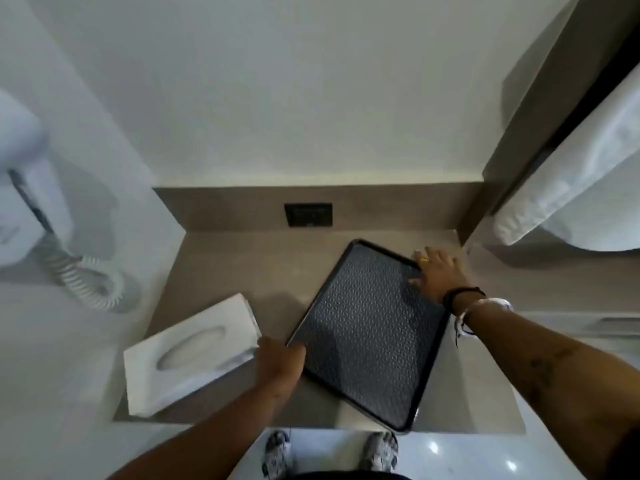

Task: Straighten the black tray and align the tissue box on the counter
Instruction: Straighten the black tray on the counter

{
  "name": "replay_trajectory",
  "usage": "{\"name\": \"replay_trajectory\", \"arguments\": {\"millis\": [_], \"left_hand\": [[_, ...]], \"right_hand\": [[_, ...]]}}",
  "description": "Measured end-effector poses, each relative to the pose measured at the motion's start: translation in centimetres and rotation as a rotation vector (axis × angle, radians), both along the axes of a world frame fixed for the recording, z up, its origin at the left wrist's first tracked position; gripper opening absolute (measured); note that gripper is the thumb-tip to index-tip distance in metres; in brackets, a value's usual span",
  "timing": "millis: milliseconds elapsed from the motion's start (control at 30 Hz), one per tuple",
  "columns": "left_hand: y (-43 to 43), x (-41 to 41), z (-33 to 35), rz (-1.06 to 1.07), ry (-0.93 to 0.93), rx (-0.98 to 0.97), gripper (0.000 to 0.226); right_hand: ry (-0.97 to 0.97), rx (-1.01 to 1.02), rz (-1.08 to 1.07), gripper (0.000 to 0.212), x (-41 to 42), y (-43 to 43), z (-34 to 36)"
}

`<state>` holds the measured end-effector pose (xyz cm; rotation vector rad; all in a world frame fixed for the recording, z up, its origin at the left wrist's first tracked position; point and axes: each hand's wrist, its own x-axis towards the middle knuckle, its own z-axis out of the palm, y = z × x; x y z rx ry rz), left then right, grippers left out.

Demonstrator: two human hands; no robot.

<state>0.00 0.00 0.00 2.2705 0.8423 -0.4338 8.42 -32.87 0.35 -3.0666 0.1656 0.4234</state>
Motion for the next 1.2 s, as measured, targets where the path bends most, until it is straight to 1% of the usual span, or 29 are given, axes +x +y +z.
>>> {"name": "replay_trajectory", "arguments": {"millis": [67,133,167,233,300,367,467,533,600,667,700,733,800,933,1067,1200], "left_hand": [[-0.2,-0.7,-0.9,0.139,0.140,-0.113,0.043],[-0.8,-1.7,-1.6,0.221,0.320,-0.255,0.038],[-1.2,-2.1,-1.8,0.230,0.407,-0.319,0.037],[-2.1,-2.5,-2.6,0.226,0.474,-0.385,0.034],[-3.1,-2.5,-2.9,0.227,0.451,-0.443,0.028],[-3.9,-2.5,-3.2,0.230,0.394,-0.474,0.026],[-4.3,-1.9,-3.7,0.275,0.296,-0.454,0.034],[-4.2,-1.2,-3.6,0.300,0.219,-0.415,0.030],[-3.8,-0.1,-3.1,0.222,0.050,-0.348,0.017],[-2.9,1.6,-2.2,0.106,-0.092,-0.334,0.003],[-2.4,2.7,-1.9,0.034,-0.124,-0.320,0.009],[-1.7,3.8,-1.9,-0.041,-0.146,-0.302,0.015],[-0.6,5.9,-2.0,-0.137,-0.150,-0.270,0.014],[0.8,8.5,-2.6,-0.212,-0.155,-0.223,0.010],[1.8,9.7,-3.2,-0.243,-0.195,-0.169,0.015],[2.4,10.2,-3.8,-0.244,-0.211,-0.167,0.016]], "right_hand": [[0.043,-0.003,-0.034,0.068,-0.2,-0.8,-1.0],[0.069,0.015,-0.058,0.064,0.0,-1.7,-2.3],[0.065,0.026,-0.074,0.062,0.3,-1.8,-2.8],[0.063,0.039,-0.096,0.053,0.9,-1.7,-3.6],[0.052,0.072,-0.126,0.045,1.5,-1.7,-3.9],[0.017,0.090,-0.144,0.043,1.6,-1.7,-4.4],[-0.039,0.123,-0.205,0.046,1.4,-2.1,-4.8],[-0.075,0.166,-0.271,0.043,0.7,-2.2,-4.8],[-0.120,0.222,-0.377,0.035,-0.5,-2.2,-4.4],[-0.157,0.274,-0.495,0.029,-2.2,-2.0,-3.8],[-0.169,0.307,-0.550,0.027,-3.3,-1.8,-3.7],[-0.176,0.336,-0.600,0.026,-4.4,-1.5,-3.7],[-0.181,0.373,-0.693,0.026,-6.5,-0.8,-4.0],[-0.215,0.544,-0.823,0.024,-8.9,1.4,-5.1],[-0.266,0.560,-0.846,0.024,-9.8,3.3,-5.8],[-0.273,0.555,-0.829,0.028,-10.3,4.2,-6.3]]}}
